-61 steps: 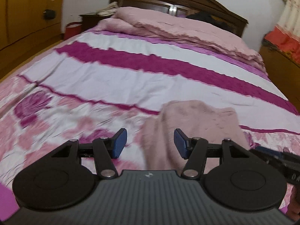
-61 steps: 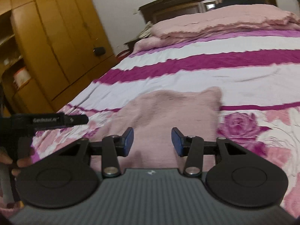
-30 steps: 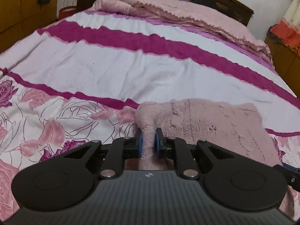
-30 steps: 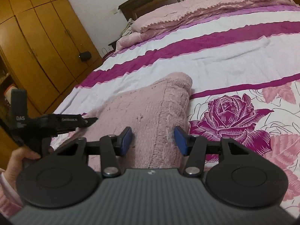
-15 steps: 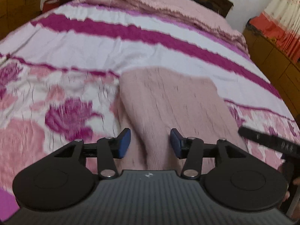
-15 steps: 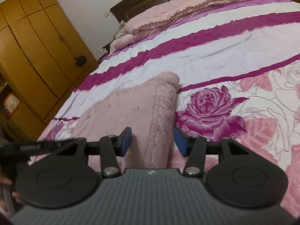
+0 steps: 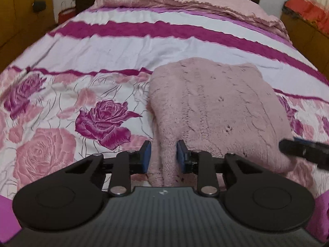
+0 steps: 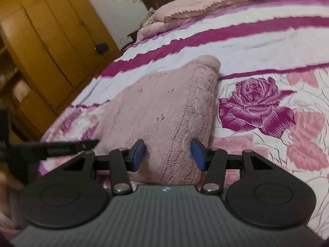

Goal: Fold small clothes

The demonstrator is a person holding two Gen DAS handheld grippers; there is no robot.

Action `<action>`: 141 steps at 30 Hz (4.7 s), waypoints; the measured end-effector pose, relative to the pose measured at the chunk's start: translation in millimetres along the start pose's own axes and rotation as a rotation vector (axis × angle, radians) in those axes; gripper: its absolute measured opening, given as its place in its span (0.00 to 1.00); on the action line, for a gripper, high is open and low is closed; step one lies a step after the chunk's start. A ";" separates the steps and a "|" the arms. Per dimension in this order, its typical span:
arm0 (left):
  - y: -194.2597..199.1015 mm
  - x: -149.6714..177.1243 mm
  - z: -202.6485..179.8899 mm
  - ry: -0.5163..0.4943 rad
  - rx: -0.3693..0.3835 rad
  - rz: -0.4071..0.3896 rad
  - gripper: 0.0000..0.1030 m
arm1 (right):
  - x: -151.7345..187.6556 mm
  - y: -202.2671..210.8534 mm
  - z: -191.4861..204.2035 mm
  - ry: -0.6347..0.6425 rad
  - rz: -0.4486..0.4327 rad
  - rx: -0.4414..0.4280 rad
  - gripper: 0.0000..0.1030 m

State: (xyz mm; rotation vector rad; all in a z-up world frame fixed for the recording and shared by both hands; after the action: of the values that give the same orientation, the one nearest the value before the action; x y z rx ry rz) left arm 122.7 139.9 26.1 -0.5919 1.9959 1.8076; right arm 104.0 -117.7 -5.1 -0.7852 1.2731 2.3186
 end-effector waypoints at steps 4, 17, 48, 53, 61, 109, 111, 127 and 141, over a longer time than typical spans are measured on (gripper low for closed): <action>3.7 -2.9 -0.6 -0.002 0.032 -0.010 0.31 | -4.3 6.6 -9.5 -0.039 0.014 -0.032 0.52; -15.2 -19.1 -1.1 0.129 0.183 -0.004 0.68 | -28.5 -9.4 -53.2 -0.217 0.027 -0.071 0.79; -0.6 -21.7 -49.6 0.241 0.594 -0.066 0.42 | -76.3 43.3 -15.7 -0.109 -0.020 -0.287 0.44; 19.5 -8.7 -92.1 0.175 0.631 -0.075 0.42 | -62.6 87.4 -35.1 -0.101 -0.059 -0.248 0.44; 5.6 32.4 -155.8 0.085 0.623 0.034 0.42 | -17.9 108.0 -97.0 -0.212 -0.037 -0.157 0.45; 76.4 126.6 -173.5 -0.137 0.101 -0.006 0.86 | 93.2 166.2 -71.1 0.021 -0.088 0.297 0.74; 73.6 136.4 -178.6 -0.137 0.081 -0.003 0.87 | 101.3 165.1 -67.2 0.059 -0.083 0.341 0.75; 30.2 164.5 -191.0 -0.105 -0.044 0.041 0.89 | 142.2 131.6 -76.4 0.082 -0.001 0.486 0.78; 27.1 167.7 -191.6 -0.125 -0.053 0.031 0.91 | 144.5 126.3 -74.2 0.095 0.005 0.499 0.82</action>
State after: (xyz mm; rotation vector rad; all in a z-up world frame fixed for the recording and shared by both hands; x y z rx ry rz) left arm -32.7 -57.5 -23.5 -0.4537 1.8906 1.8723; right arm -57.6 -237.7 -47.8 -0.7185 1.7935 1.8550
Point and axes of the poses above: each gripper's, at about its wrist camera, not at the fingertips, and y roughly against the way its jaws point, z to its left, x to its underside, the point moved 6 cm from there along -y, roughly the way its jaws point, and after that the axes turned 8 degrees about z, right-handed, at the moved point
